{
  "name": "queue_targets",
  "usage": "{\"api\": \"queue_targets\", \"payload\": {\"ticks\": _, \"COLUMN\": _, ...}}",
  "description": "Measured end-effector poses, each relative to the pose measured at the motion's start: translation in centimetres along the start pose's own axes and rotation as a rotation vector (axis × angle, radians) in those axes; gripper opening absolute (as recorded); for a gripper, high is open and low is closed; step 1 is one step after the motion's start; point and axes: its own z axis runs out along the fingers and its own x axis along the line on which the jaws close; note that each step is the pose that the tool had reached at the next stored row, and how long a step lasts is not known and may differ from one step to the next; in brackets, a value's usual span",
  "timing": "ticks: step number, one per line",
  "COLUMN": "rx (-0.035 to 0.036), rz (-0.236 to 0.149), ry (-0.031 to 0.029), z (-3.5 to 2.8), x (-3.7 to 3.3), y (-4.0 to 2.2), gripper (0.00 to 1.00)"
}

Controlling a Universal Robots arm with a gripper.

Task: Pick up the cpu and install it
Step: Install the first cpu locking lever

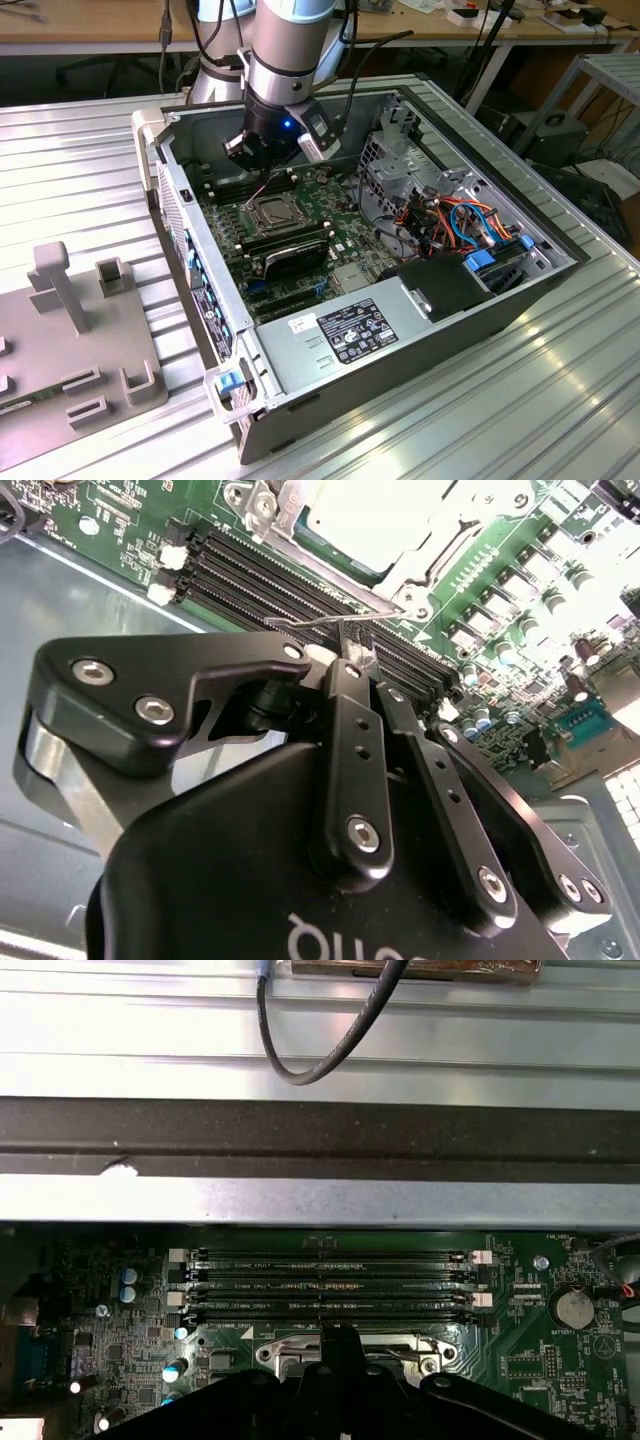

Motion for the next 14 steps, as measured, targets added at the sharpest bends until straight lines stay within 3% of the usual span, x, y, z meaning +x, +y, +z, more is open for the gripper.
{"api": "queue_targets", "payload": {"ticks": 3, "rx": -0.0003, "rz": 0.000, "ry": -0.0002, "z": 0.80, "x": -0.52, "y": 0.15, "gripper": 0.11}}
{"api": "queue_targets", "payload": {"ticks": 14, "rx": 0.0000, "rz": 0.000, "ry": 0.0002, "z": 1.37, "x": -0.70, "y": 0.06, "gripper": 0.11}}
